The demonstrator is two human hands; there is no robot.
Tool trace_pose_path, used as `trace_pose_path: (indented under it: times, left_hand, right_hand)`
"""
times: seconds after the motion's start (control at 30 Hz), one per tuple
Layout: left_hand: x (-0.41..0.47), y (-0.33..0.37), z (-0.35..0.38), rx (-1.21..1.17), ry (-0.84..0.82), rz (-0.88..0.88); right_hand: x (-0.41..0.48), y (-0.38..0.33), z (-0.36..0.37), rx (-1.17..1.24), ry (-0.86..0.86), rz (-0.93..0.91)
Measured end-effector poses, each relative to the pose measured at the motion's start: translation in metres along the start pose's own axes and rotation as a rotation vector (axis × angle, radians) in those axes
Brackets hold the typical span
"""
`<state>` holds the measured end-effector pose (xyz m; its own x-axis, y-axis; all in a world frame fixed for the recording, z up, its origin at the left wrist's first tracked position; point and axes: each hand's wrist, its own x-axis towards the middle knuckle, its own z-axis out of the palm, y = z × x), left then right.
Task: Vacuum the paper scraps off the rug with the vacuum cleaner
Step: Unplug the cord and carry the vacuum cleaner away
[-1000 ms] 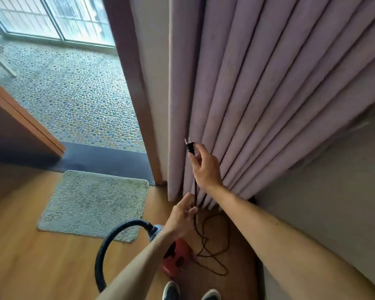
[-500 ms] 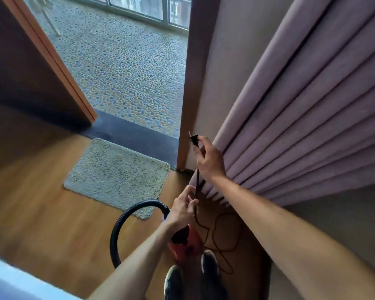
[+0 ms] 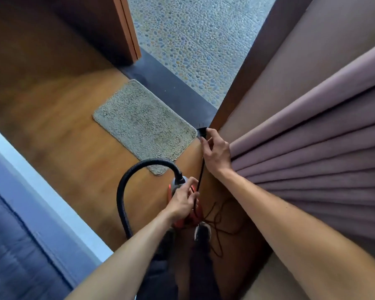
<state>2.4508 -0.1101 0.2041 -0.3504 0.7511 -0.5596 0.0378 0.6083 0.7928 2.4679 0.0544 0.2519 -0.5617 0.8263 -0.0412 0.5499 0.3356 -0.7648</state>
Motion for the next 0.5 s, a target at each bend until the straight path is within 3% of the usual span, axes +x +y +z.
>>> trace_pose_path:
  times: [0.5]
  left_hand:
    - [0.024, -0.179, 0.117, -0.239, 0.124, -0.262]
  right_hand:
    - [-0.057, 0.181, 0.137, -0.045, -0.314, 0.075]
